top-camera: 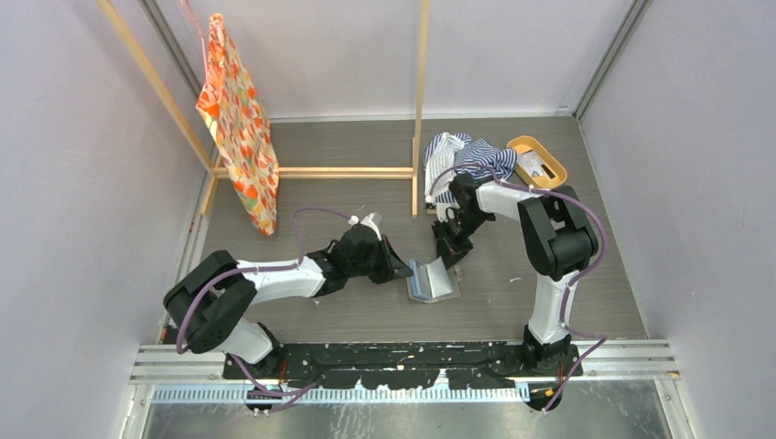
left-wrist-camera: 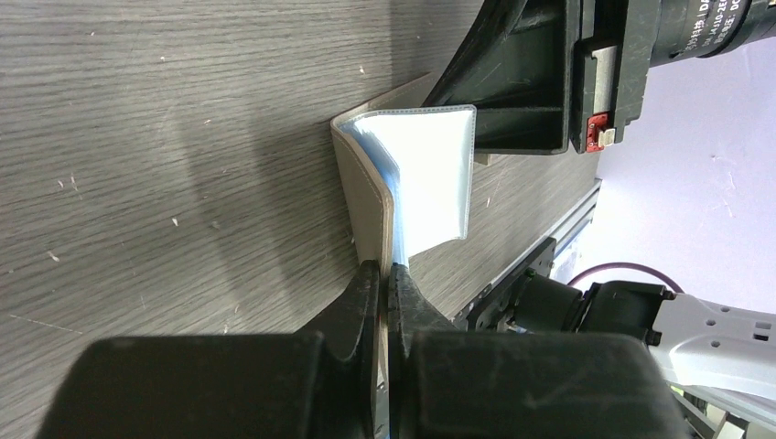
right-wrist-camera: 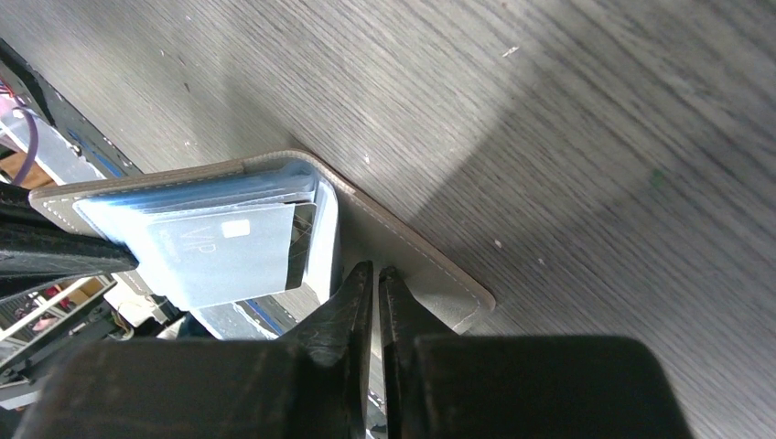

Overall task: Put the credit cards into the card holder
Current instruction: Open the card holder at the center of the board.

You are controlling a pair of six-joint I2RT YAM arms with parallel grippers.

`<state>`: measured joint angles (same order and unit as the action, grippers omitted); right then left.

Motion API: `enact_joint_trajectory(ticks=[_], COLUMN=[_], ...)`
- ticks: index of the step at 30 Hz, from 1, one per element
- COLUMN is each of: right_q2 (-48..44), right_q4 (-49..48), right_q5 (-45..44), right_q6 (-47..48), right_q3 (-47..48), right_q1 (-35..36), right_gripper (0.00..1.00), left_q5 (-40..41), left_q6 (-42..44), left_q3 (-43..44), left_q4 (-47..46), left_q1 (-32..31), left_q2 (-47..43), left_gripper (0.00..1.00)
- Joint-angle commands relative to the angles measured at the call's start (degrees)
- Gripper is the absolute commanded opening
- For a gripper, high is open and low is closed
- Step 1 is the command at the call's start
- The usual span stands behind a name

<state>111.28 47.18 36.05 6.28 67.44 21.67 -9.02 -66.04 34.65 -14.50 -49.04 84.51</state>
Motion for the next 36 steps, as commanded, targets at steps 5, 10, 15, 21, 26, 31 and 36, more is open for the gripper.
enact_joint_trajectory(ticks=[5, 10, 15, 21, 26, 31, 36], right_q2=[-6.9, -14.0, -16.7, -12.5, -10.4, -12.3, -9.9], right_q4=[1.1, 0.1, -0.1, -0.1, -0.3, -1.4, 0.2], right_q5=[-4.9, -7.2, 2.4, 10.4, 11.5, 11.6, 15.5], right_q6=[5.0, 6.5, 6.9, 4.7, 3.6, 3.5, 4.6], right_q3=[2.0, 0.7, -1.1, -0.6, 0.0, -0.9, -0.7], right_q1=[-2.5, -5.1, -6.5, -6.6, -6.6, -6.8, -6.2], right_gripper=[0.40, 0.49, 0.53, 0.53, 0.49, 0.49, 0.33], left_q5=[7.8, 8.3, 7.4, 12.5, 16.0, 14.8, 9.5], left_q6=[7.1, 10.5, 11.6, 16.2, 18.1, 15.6, 8.5], left_q3=[9.9, 17.1, 21.1, 30.3, 34.1, 27.2, 13.5], left_q4=[22.4, 30.8, 31.7, 40.4, 45.0, 39.0, 26.3], left_q1=[-0.7, -0.7, -0.9, -2.5, -4.0, -3.3, 0.4], left_q2=[-7.2, -4.9, -0.4, 6.3, 9.1, 6.8, 1.9], left_gripper=[0.00, 0.00, 0.00, 0.00, 0.00, 0.00, 0.00])
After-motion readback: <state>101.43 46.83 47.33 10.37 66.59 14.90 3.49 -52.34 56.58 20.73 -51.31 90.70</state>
